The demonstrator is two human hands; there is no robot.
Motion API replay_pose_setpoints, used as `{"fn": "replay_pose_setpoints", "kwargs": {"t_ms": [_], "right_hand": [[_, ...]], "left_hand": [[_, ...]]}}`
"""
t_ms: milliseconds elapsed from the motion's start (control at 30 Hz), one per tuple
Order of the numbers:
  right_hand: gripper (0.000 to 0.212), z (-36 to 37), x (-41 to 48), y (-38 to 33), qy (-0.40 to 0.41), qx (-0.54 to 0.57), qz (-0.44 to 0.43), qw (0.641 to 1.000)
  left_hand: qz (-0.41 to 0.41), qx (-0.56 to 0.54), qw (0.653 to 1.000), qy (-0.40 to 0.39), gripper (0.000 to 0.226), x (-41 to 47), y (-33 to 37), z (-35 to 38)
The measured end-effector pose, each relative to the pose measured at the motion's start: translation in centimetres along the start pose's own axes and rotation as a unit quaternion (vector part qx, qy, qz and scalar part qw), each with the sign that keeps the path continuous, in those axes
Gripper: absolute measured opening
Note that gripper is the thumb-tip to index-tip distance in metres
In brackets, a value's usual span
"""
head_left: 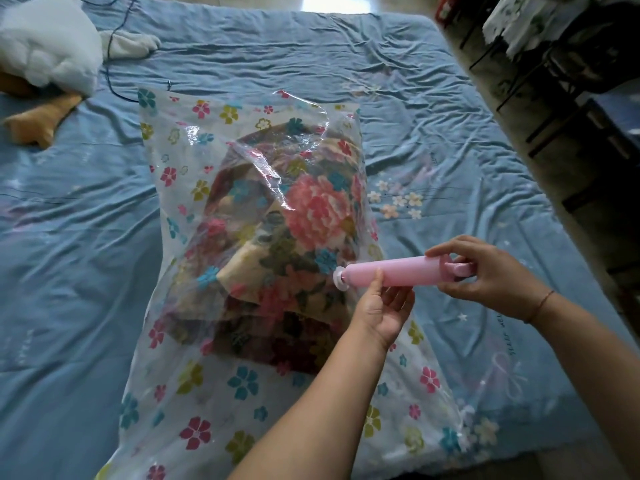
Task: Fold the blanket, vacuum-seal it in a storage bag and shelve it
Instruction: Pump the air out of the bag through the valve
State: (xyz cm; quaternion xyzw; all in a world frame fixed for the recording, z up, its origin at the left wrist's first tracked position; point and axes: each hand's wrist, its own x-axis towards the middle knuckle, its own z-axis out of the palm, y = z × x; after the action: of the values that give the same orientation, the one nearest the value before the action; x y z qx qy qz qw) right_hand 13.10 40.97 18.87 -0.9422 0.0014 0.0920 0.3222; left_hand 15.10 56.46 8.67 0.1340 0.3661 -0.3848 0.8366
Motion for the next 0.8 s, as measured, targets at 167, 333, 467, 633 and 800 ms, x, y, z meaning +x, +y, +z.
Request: {"fn": "replay_pose_setpoints", "kwargs": {"t_ms": [167, 333, 467, 633, 800], "right_hand": [[0.047, 0.2, 0.2, -0.3, -0.009, -0.006, 0.001, 1.0], [0.047, -0.2, 1.5, 0.0, -0.01, -0.004, 0.034, 0.999], [0.039, -0.5, 2.8, 0.5, -0.011, 0.026, 0.085, 0.996], [0.037, 0.6, 3.6, -0.5, 0.006, 0.09, 0.193, 0.977], [0.073, 0.5, 2.8, -1.4, 0.027, 0.037, 0.163, 0.986]], "left_hand": [[0.01, -0.007, 1.0, 0.006, 0.03, -0.3, 0.1, -0.3], [0.018, 0.002, 1.0, 0.012, 0.029, -0.1, 0.4, 0.1], [0.02, -0.016, 1.0, 0.016, 0.03, 0.0, 0.7, 0.6], [0.026, -0.085, 0.996, 0.004, 0.032, 0.2, 1.2, 1.7], [0.02, -0.108, 0.993, 0.03, 0.056, 0.3, 1.3, 2.1]]}}
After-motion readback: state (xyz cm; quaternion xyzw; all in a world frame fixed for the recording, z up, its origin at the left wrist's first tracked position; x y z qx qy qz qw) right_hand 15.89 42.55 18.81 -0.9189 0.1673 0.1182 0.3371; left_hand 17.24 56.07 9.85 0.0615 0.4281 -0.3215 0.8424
